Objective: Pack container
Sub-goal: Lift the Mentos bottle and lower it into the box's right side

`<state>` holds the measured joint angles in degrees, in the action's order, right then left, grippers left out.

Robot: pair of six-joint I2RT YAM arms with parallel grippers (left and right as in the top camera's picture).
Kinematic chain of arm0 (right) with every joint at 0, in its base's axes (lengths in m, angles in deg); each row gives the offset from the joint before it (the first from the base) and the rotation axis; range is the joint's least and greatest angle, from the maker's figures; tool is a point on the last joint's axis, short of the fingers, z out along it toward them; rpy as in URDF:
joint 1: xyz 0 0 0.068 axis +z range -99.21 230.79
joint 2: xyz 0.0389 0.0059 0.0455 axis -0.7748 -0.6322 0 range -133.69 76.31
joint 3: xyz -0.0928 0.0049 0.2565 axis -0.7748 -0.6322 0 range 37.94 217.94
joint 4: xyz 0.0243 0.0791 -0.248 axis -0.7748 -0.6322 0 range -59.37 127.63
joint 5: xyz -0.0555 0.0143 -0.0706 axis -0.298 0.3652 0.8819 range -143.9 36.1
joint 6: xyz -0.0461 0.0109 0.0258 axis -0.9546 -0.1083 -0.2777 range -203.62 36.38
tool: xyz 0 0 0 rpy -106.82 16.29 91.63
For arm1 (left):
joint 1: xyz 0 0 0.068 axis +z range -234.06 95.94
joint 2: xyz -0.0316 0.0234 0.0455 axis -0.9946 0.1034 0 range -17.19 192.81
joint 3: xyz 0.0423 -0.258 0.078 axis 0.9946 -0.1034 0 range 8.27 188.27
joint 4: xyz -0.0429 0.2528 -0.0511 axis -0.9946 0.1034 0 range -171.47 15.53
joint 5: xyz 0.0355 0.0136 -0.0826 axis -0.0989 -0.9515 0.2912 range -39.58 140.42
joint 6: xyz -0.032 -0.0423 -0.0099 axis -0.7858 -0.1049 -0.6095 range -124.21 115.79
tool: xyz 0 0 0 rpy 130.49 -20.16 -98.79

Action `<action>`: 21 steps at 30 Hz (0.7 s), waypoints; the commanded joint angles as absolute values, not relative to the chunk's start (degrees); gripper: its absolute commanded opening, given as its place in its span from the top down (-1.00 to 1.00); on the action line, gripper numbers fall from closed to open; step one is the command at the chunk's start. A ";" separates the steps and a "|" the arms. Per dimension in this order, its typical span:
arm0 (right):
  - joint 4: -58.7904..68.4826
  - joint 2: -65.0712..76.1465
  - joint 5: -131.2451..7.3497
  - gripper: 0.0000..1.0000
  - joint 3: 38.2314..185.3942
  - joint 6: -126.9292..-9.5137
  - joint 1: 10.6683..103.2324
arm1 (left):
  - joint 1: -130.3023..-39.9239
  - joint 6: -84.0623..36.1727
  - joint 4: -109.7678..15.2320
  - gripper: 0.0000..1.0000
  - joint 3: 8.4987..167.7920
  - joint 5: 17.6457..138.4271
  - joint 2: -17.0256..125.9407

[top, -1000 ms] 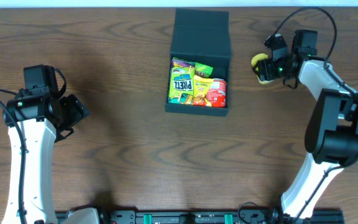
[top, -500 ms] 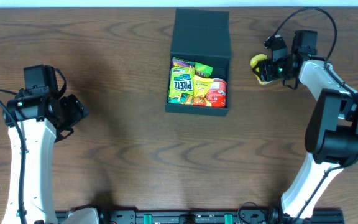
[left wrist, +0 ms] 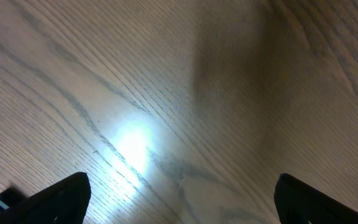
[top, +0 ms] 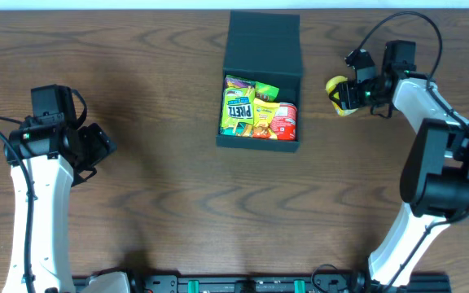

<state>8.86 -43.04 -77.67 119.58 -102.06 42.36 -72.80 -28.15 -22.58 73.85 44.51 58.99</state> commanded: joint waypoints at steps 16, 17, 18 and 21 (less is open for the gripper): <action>8.75 -26.67 -94.24 0.49 119.91 -95.87 48.37 | -72.47 -27.76 -22.36 -0.90 74.03 44.92 59.58; 8.88 -26.69 -94.18 0.49 119.91 -95.87 50.25 | -72.47 -27.76 -22.36 -0.90 74.03 44.92 59.58; 9.08 -26.69 -93.89 0.49 119.91 -95.87 51.96 | -72.47 -27.76 -22.36 -0.90 74.03 44.92 59.58; 10.61 -26.67 -91.07 0.49 119.93 -95.91 57.14 | -72.47 -27.76 -22.36 -0.90 74.03 44.92 59.58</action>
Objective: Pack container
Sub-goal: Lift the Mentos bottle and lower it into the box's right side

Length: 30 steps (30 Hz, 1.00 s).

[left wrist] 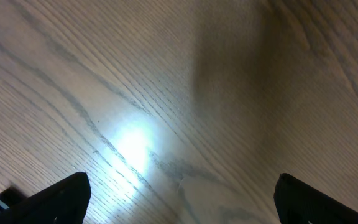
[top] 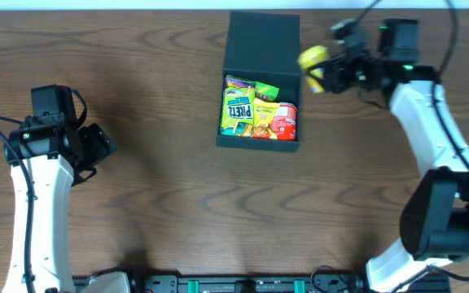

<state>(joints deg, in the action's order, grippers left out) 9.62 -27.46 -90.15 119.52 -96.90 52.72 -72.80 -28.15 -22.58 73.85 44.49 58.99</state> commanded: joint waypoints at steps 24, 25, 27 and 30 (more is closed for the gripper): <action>1.56 -26.95 -76.71 0.78 120.02 -135.72 64.31 | -72.47 -27.76 -22.36 -0.91 74.03 44.92 59.58; 1.62 -27.02 -76.69 0.79 120.00 -136.42 64.31 | -72.47 -27.76 -22.36 -0.90 74.03 44.92 59.58; 2.63 -27.56 -76.60 0.74 120.00 -137.88 64.31 | -72.47 -27.76 -22.36 -0.90 74.03 44.90 59.58; 3.61 -28.31 -76.65 0.74 120.00 -140.15 64.31 | -72.47 -27.76 -22.36 -0.90 74.03 44.92 59.58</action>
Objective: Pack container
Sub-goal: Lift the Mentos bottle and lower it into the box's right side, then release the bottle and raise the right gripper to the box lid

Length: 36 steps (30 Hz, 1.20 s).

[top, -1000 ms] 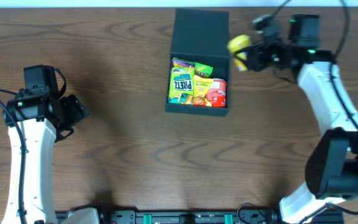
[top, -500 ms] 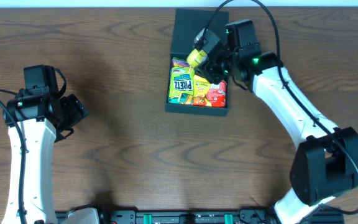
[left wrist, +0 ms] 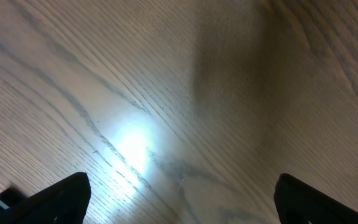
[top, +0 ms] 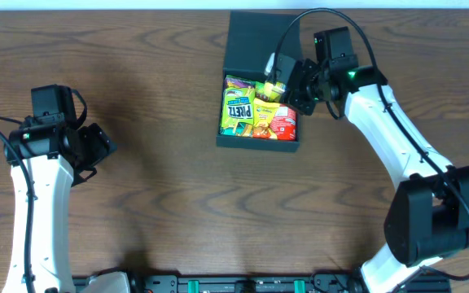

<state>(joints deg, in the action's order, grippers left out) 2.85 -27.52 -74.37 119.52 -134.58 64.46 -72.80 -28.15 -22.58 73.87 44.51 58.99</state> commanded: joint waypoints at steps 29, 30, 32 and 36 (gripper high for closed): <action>11.68 -36.31 -68.54 -0.99 120.02 -140.37 64.11 | -72.47 -27.76 -22.36 -0.91 74.03 44.92 59.58; 11.70 -36.31 -68.43 -0.99 120.02 -140.22 64.11 | -72.47 -27.76 -22.36 -0.90 74.03 44.92 59.58; 11.72 -36.31 -68.45 -0.98 120.17 -140.22 64.11 | -72.47 -27.76 -22.36 -0.90 74.03 44.92 59.58; 11.74 -35.17 -68.47 -0.99 121.77 -137.57 64.37 | -72.47 -27.76 -22.36 -0.91 74.03 44.92 59.58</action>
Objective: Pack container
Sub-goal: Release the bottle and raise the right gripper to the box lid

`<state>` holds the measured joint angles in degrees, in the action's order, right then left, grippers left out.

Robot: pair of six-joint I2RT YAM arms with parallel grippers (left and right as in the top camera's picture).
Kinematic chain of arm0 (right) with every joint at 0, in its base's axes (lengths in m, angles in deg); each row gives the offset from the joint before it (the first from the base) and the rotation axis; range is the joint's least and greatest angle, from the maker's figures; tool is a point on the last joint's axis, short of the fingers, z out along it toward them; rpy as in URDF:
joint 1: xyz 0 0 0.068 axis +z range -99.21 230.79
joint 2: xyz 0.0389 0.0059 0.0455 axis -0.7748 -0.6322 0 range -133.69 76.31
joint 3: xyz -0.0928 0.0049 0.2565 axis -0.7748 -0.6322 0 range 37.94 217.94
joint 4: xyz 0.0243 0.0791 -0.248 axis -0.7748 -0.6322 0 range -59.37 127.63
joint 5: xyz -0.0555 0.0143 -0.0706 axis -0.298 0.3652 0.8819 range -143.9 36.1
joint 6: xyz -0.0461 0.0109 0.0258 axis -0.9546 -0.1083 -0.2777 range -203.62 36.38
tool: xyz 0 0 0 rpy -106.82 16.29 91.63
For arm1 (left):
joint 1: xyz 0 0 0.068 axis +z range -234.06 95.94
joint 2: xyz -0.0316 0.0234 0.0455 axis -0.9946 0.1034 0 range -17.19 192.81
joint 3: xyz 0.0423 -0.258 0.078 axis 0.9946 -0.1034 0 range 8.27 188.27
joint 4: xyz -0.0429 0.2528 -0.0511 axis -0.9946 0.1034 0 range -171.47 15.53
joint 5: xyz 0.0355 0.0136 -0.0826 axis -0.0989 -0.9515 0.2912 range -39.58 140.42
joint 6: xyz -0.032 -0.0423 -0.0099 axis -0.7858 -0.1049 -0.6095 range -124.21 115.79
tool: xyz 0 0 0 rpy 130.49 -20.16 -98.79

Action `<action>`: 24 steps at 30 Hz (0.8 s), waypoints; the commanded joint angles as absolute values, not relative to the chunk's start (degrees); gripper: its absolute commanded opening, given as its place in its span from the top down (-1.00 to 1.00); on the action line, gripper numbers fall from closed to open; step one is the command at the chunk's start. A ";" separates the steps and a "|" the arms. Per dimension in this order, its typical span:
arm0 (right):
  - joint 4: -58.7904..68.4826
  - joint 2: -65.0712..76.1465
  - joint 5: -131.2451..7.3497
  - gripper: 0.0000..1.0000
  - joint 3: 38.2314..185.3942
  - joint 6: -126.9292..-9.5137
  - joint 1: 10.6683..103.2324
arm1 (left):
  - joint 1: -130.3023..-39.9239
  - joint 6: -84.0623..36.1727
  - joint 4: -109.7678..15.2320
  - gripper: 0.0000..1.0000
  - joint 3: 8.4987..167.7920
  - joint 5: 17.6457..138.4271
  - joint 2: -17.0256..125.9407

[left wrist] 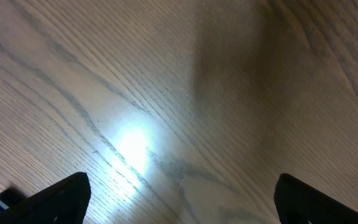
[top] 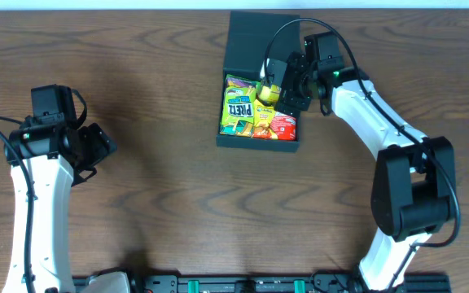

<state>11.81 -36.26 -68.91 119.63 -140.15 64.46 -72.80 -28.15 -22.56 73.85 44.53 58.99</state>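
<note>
A black box (top: 258, 143) with its lid (top: 263, 41) folded back stands at the table's far middle. Inside lie a green pretzel bag (top: 238, 106), an orange-yellow packet (top: 262, 122) and a red packet (top: 284, 120). My right gripper (top: 278, 85) hangs over the box's back right part, shut on a small yellow snack (top: 267, 92) that sits low among the packets. My left gripper (left wrist: 179, 196) is open over bare wood at the table's left, its dark fingertips (left wrist: 64, 194) wide apart with nothing between them.
The brown wooden table (top: 153, 187) carries only the box in the overhead view. The right arm (top: 381, 122) reaches in from the right side across the table. The left arm (top: 35, 187) stands along the left edge.
My right gripper has shifted slightly left and lower over the box, and the yellow snack now sits down among the packets at the box's back. The left arm has not moved.
My right gripper was at the yellow snack on the table, right of the box. Then it held the snack in the air beside the lid, then over the box's back right corner. Now the snack is down inside the box. The left gripper stayed open throughout.
</note>
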 commanded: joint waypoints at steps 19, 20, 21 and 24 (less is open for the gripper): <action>-9.26 -19.24 -57.72 -0.24 129.35 -65.86 58.86 | -72.47 -27.76 -22.36 -0.90 74.03 44.92 59.58; -12.15 -19.28 -59.53 -0.35 129.33 -65.69 58.64 | -72.47 -27.76 -22.36 -0.90 74.03 44.92 59.58; -14.16 -19.41 -60.78 -0.29 129.29 -65.01 58.64 | -72.47 -27.76 -22.36 -0.91 74.03 44.92 59.58; -20.91 -19.72 -61.87 0.00 128.41 -59.09 58.84 | -72.47 -27.76 -22.36 -0.90 74.03 44.92 59.58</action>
<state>-18.44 -19.08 -59.53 129.18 -68.86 58.45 -72.80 -28.15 -22.56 73.87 44.53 58.99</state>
